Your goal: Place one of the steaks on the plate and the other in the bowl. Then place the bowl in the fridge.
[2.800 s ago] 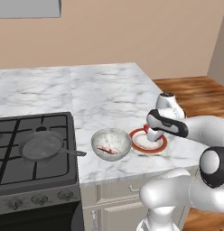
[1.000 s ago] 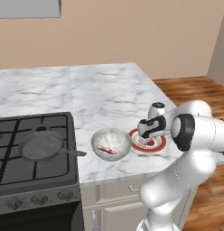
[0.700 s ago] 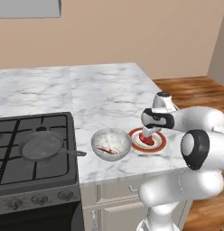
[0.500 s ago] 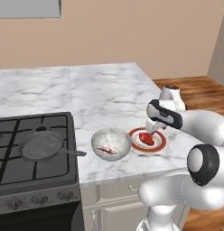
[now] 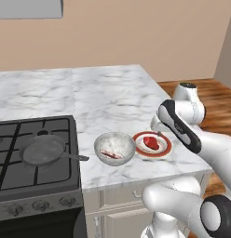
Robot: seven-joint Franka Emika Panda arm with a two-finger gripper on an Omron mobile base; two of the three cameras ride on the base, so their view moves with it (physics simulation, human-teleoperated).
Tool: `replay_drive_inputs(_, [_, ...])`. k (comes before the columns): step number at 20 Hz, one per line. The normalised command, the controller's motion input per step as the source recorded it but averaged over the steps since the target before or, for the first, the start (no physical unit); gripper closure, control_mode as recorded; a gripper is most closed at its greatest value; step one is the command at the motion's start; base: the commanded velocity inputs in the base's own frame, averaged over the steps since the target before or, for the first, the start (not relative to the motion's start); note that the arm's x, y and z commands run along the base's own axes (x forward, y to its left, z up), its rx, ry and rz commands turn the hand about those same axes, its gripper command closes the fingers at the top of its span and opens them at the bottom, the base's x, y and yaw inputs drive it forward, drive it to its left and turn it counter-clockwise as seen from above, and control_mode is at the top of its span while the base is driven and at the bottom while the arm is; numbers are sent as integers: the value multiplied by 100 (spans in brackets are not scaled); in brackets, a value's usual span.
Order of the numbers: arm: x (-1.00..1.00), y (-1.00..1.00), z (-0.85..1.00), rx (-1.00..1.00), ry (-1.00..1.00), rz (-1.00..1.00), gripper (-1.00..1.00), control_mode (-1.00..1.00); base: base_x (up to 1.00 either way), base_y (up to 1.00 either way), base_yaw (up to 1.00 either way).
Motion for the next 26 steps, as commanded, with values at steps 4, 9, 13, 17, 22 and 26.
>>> replay_drive_inputs(4, [-26,9,29,-16,0,-26,-100,-100,0,0,0])
replay_drive_inputs(9, [-9,17,23,-10,9,-5,-100,-100,0,0,0])
replay_drive_inputs(13, [-49,6,-4,7,9,6,-100,-100,0,0,0])
replay_drive_inputs(17, [-50,0,-1,1,1,5,-100,-100,0,0,0])
replay_drive_inputs(22, [0,6,0,0,0,0,-100,-100,0,0,0])
replay_drive_inputs(26, [0,21,-10,0,0,0,-100,100,0,0,1])
